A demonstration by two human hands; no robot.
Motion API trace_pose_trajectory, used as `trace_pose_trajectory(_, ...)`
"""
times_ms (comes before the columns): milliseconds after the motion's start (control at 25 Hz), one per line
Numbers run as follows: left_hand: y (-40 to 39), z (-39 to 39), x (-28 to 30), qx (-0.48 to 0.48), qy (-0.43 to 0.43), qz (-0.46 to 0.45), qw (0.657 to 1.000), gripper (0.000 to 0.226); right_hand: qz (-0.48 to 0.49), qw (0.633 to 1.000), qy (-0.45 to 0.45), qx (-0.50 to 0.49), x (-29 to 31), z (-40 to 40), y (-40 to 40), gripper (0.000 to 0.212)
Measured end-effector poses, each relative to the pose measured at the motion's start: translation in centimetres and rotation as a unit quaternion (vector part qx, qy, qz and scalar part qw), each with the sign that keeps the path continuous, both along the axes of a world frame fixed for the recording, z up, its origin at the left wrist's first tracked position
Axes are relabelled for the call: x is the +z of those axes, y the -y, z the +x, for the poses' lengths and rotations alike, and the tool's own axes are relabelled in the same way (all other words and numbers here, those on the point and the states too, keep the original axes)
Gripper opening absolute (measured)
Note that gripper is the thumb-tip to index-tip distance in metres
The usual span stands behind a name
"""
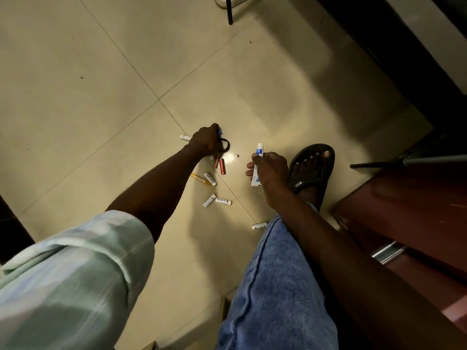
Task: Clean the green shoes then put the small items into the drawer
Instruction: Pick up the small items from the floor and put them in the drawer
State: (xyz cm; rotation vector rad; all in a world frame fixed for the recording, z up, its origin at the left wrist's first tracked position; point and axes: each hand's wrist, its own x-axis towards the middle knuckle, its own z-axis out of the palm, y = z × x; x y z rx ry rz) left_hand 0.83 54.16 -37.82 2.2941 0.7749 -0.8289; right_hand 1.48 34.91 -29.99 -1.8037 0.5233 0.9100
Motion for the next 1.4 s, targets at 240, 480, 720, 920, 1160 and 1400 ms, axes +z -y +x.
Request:
trace_pose_trajectory(240,0.2,-1.2,1.8,0.174,0.047,-0.014,0.984,0.037,0.004,0.999,0.029,0.039,0.5,-0.5,0.3,0.01)
trace_pose_trajectory(480,1.6,-5.1,10.8,0.334,0.065,-0.111,0.934,0.023,0.023,0.998,0.055,0.027,7.7,-1.5,1.7,0.018)
trace_pose_trajectory(720,10.6,-6.4,30.0,0.282,0.227,-0.209,0.909,0.011,0.088,0.984,0.145,-0.058,24.2,-4.8,8.0,0.012)
trace_pose_trajectory(920,19.6,-9.5,42.2,0.169,0.322,-0.239,0.9,0.007,0.122,0.964,0.216,-0.096,33.9,-11.3,17.5,0.012)
trace_pose_trajectory(1160,34.6,-15.3,47.2,-0.035,0.283,-0.285,0.915,0.006,0.057,0.961,0.221,-0.159,36.4,-20.6,31.2,0.01)
trace_pose_trajectory(1400,43.0,-18.6,43.7,-0.194,0.18,-0.21,0.941,0.012,-0.05,0.965,0.112,-0.233,29.3,-26.8,38.7,0.019)
